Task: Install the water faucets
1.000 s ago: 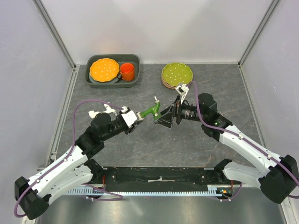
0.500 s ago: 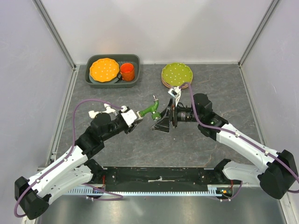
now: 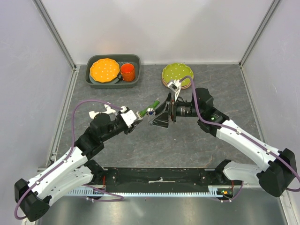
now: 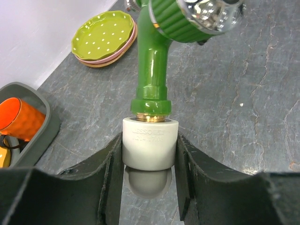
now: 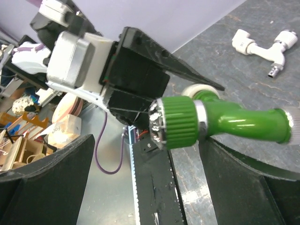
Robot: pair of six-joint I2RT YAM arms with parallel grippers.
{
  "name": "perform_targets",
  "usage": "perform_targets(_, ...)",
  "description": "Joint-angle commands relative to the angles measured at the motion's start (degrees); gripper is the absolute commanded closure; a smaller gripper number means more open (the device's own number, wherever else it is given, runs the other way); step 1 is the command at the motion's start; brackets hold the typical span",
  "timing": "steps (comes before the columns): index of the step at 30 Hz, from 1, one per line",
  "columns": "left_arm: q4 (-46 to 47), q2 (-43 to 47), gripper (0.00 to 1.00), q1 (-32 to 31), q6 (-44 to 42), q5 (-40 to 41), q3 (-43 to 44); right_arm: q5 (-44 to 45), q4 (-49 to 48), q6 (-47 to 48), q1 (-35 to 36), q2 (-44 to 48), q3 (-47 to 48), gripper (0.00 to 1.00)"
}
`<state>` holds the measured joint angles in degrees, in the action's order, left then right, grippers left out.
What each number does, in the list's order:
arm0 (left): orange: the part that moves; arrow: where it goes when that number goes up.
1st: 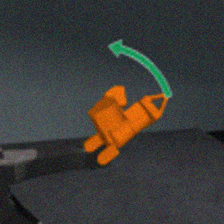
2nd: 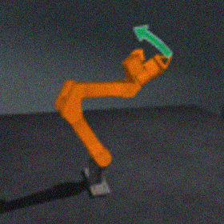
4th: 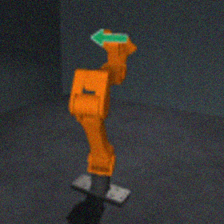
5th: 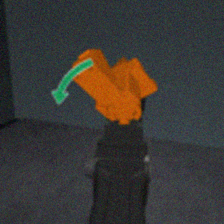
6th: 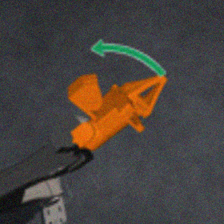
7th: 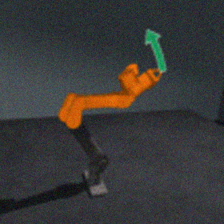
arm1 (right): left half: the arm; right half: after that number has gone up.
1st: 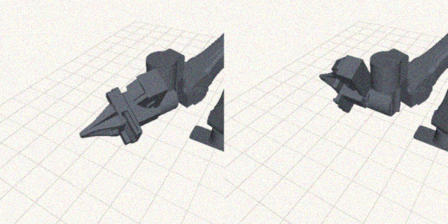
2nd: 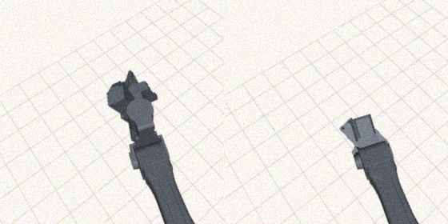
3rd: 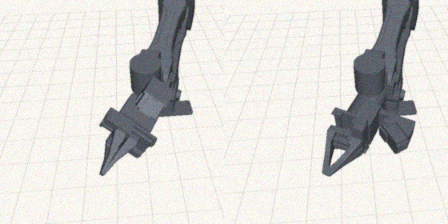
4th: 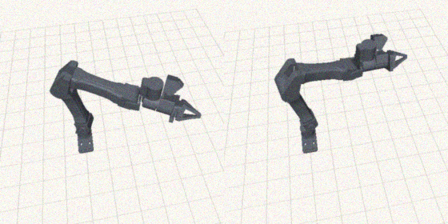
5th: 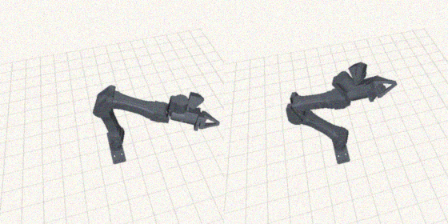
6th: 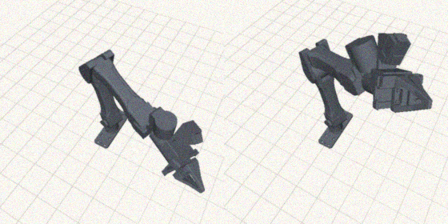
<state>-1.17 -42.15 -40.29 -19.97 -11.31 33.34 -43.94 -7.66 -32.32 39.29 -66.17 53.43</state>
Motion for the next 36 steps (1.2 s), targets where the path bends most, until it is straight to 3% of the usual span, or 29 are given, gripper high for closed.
perform_targets(1,1.52,1.02,0.98,-0.22,-2.44,-5.56,2.16,4.13,-1.92,1.82,-0.09,-2.12,5.01,0.02)
perform_targets(9,-0.77,0.49,0.98,-0.23,-2.01,-4.08,2.78,1.94,-1.66,1.38,-0.09,-3.53,8.18,0.02)
perform_targets(22,0.47,0.67,0.98,-0.05,1.16,1.2,3.13,-4.83,2.74,2.08,-0.09,-1.24,2.65,0.02)
perform_targets(36,0.38,0.05,0.98,0.83,2.48,0.15,3.66,-6.07,1.34,1.82,0.88,-2.12,2.64,0.02)
